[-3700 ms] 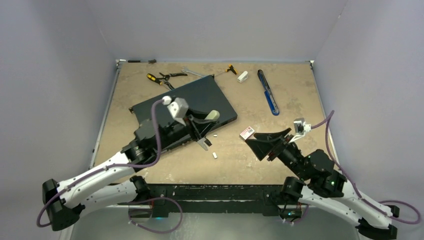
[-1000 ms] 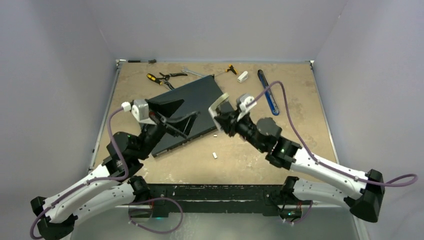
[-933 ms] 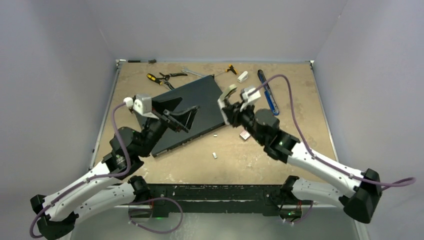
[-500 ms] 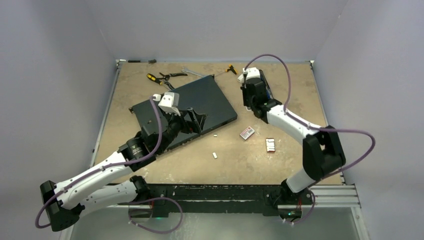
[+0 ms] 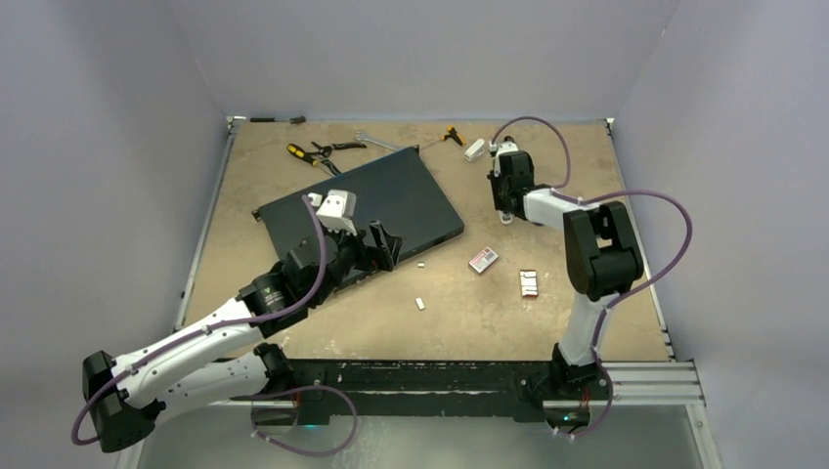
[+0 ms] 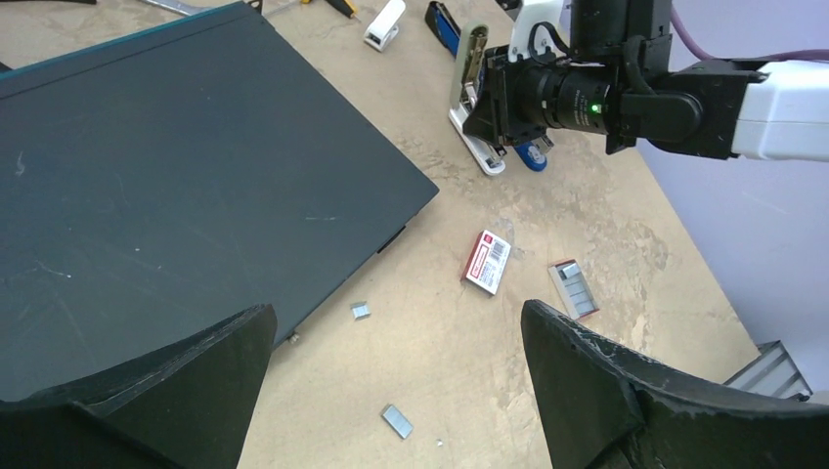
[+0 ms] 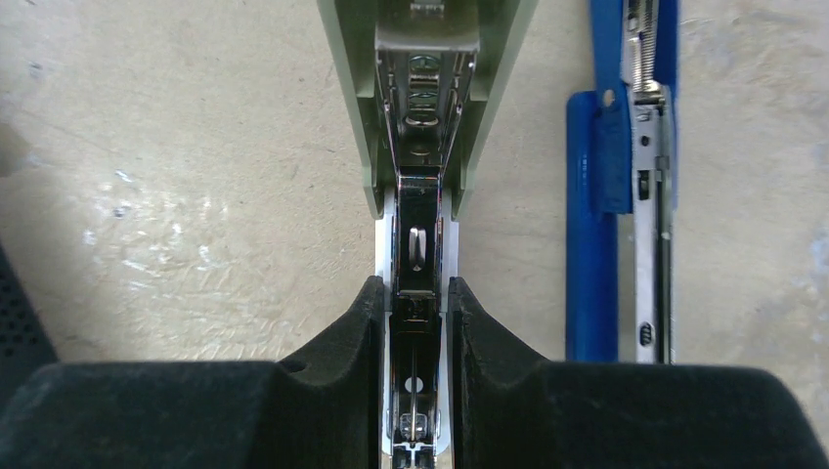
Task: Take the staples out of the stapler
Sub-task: Place the stapler at the center of the board.
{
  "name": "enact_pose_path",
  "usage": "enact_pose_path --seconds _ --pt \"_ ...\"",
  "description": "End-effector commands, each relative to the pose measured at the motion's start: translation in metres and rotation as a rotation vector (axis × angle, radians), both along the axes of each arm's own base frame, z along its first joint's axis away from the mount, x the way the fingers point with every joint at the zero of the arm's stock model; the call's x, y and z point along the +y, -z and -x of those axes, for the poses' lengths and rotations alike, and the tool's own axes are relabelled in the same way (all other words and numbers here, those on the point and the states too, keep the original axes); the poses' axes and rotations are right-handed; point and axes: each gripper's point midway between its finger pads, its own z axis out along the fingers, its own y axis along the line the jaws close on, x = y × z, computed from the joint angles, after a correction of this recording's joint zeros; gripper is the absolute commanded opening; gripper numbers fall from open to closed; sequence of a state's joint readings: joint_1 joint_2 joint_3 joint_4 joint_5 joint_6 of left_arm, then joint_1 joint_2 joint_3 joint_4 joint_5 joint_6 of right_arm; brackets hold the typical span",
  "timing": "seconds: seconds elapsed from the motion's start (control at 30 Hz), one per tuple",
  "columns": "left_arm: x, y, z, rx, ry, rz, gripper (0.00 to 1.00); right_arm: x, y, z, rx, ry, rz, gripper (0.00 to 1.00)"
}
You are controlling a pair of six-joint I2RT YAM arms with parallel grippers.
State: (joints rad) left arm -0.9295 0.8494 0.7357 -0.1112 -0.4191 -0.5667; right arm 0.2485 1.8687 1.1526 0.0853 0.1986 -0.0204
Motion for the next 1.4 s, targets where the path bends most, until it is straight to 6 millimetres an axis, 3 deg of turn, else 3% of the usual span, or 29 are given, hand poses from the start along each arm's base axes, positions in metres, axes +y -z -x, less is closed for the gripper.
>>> enact_pose_path --seconds 0.0,0.2,0.37,0.53,0.73,0.83,1.03,1.13,1.2,1.23,1.37 --pt "0.001 0.008 0.000 0.021 -0.009 0.003 0.94 0.001 -0.014 -0.029 -0.069 -0.030 -0.038 0.09" --pt "-0.001 0.023 -0.007 0.042 -0.038 -0.035 0.94 -0.002 -0.008 -0.028 -0.055 -0.014 -0.058 0.45" --pt "-0.015 0.030 -0.022 0.036 -0.046 -0.077 0.97 -0.001 -0.033 -0.021 -0.090 0.002 -0.094 0.63" --pt "-0.040 0.032 -0.053 0.031 -0.047 -0.163 1.00 0.008 -0.077 -0.001 -0.147 0.022 -0.221 0.67" --pt "-0.090 0.036 -0.119 -0.017 0.027 -0.190 1.00 0.012 -0.136 0.036 -0.256 0.096 -0.407 0.67" --pt "-0.117 0.052 -0.154 -0.050 0.147 -0.204 0.98 0.023 -0.157 0.061 -0.269 0.068 -0.510 0.68" --pt "-0.143 0.089 -0.228 -0.080 0.229 -0.186 0.97 0.024 -0.207 0.111 -0.354 0.025 -0.588 0.69" --pt "-0.164 0.108 -0.254 -0.097 0.299 -0.185 0.97 0.023 -0.223 0.132 -0.375 0.004 -0.600 0.69" --pt "-0.177 0.132 -0.269 -0.090 0.339 -0.223 0.97 0.022 -0.229 0.141 -0.385 -0.004 -0.601 0.69" --pt "-0.184 0.128 -0.278 -0.116 0.350 -0.235 0.96 0.021 -0.232 0.144 -0.390 -0.010 -0.602 0.70" --pt "-0.190 0.146 -0.303 -0.152 0.337 -0.308 0.96 0.020 -0.231 0.153 -0.385 -0.019 -0.595 0.70"
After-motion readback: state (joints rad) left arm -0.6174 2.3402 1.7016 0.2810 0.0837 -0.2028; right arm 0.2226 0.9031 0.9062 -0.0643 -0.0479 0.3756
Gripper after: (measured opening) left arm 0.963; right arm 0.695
